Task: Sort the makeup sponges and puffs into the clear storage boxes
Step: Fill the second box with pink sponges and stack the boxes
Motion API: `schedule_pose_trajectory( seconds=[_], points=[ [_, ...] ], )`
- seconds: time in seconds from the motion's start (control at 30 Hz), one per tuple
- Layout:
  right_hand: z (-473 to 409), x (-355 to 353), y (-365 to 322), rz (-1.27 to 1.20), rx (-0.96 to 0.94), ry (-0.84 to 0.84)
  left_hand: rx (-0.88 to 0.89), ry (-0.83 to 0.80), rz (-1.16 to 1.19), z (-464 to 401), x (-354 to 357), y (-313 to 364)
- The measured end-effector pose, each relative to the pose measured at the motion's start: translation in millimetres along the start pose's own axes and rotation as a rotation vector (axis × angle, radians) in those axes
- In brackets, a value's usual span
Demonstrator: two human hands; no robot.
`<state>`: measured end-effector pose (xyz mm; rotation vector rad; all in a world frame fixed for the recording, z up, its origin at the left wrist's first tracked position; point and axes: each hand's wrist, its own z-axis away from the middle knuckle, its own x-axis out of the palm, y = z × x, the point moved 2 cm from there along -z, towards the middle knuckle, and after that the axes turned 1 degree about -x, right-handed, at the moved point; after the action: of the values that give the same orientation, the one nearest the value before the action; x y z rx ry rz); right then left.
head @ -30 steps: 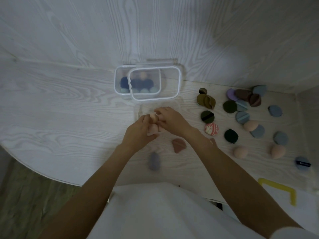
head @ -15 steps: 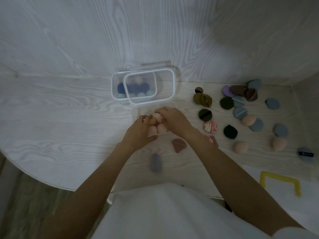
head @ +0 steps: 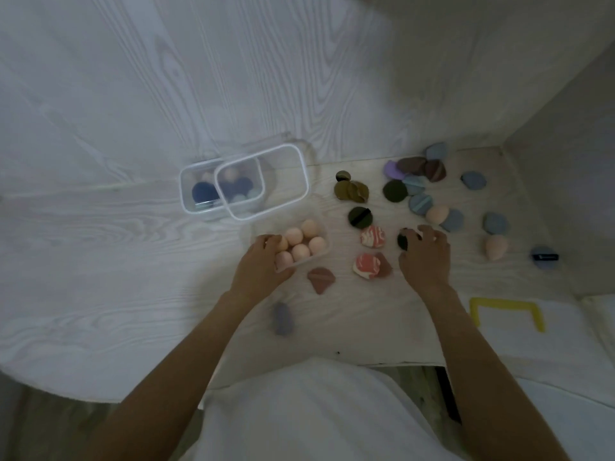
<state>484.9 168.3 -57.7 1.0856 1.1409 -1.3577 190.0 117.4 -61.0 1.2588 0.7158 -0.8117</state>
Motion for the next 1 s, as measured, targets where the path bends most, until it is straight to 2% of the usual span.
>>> schedule_pose_trajectory(
  seconds=[0.07,0.17,0.23,0.3,0.4,0.53,0.6,0.73,0.83,1.0],
  points=[
    [-3,2,13,0.066,0.153,-0.153,0.021,-0.005,-0.026,1,3,2],
    [-5,11,23,-0.012,0.205,-0.331,0.042,0.0,-0.071,2,4,3],
    [-4,13,28,-0.048,0.201,-0.319,0.051,0.001,-0.084,4,6,4],
    [-1,5,26,-0.061,0.169,-0.222,0.066,-0.004,-0.097,5,7,4],
    [4,-18,-5,-0.235,0.028,-0.083,0.093,-0.001,-0.125,7,9,3],
    [5,-40,-68,-0.577,-0.143,-0.042,0.076,0.006,-0.131,7,8,3],
    [2,-41,-97,-0.669,-0.266,-0.064,0.068,-0.003,-0.125,6,9,2],
    [-10,-29,-143,-0.673,-0.452,-0.173,0.054,-0.005,-0.104,3,9,2],
    [-14,-18,-168,-0.638,-0.568,-0.177,0.049,0.004,-0.117,5,9,2],
    [-14,-5,-195,-0.681,-0.614,-0.282,0.135,0.093,-0.304,17,10,-2]
  ],
)
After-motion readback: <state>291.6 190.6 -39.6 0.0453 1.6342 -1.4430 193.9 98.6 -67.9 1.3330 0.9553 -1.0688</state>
